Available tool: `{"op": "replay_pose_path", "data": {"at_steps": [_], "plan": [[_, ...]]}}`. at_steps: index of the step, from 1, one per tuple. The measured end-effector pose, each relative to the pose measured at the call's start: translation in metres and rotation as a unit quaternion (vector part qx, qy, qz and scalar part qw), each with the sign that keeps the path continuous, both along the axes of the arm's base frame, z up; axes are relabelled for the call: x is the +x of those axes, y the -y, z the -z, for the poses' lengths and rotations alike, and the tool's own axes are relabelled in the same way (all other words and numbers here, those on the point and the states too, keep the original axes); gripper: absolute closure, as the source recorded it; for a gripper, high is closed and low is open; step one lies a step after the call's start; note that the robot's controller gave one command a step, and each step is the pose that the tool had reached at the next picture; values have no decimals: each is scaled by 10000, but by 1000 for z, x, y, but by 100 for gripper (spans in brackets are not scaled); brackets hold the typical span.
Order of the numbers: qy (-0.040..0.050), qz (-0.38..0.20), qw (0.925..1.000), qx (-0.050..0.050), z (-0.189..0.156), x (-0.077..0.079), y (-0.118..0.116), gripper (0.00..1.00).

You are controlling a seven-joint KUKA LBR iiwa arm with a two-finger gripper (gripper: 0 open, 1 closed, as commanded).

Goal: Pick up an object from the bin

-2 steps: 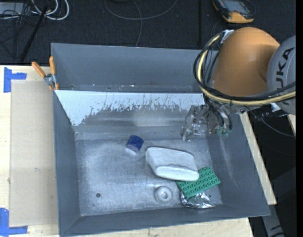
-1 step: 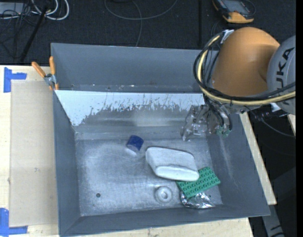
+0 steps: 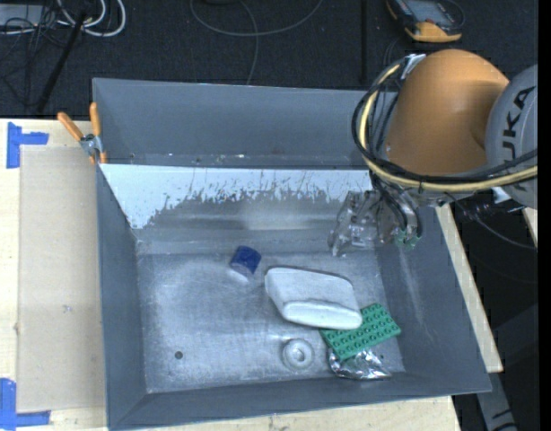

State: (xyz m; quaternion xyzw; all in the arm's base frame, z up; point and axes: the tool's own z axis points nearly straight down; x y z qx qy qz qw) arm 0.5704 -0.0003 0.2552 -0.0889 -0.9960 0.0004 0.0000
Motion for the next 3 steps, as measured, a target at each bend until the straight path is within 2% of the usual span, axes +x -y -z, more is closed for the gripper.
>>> {"op": "replay_pose_path", "data": {"at_steps": [3], "plan": [[0, -5, 10000, 0, 0, 0, 0, 100]]}}
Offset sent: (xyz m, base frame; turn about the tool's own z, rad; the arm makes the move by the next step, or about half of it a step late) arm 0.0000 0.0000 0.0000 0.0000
